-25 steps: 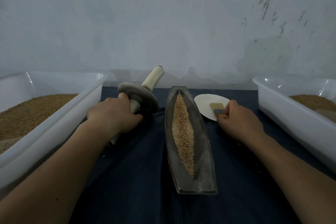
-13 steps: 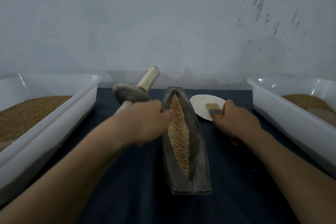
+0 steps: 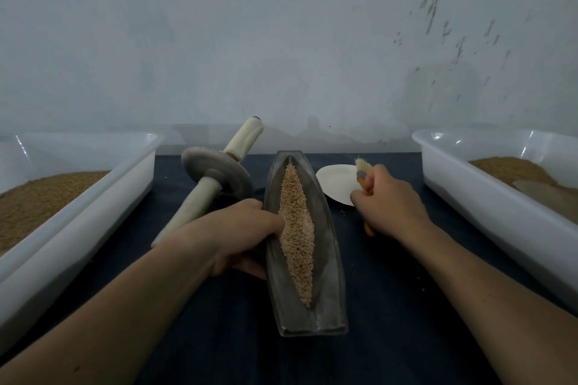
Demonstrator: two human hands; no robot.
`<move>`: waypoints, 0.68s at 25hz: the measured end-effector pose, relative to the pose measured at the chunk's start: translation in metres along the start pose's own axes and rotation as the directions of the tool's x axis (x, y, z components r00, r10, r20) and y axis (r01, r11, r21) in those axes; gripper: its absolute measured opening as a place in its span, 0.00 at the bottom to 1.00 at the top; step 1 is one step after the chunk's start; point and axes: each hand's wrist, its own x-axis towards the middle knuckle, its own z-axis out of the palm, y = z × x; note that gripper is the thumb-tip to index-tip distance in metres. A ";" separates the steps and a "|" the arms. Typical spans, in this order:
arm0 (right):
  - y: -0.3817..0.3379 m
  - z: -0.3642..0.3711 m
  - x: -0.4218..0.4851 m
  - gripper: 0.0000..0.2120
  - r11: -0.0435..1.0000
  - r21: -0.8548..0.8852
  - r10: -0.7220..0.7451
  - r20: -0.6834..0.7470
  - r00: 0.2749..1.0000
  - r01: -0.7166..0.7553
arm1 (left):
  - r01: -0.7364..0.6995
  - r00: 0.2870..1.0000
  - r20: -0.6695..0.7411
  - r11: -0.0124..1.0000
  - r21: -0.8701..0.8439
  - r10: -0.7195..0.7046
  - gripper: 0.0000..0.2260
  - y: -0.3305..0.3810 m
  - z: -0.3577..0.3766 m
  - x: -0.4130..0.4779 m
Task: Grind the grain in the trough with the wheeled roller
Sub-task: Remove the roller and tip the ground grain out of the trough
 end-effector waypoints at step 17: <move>0.012 0.008 0.004 0.09 0.951 0.298 0.105 -0.059 0.993 -0.083 | 0.068 0.990 0.142 0.915 -0.398 -0.012 0.15 0.013 0.026 -0.016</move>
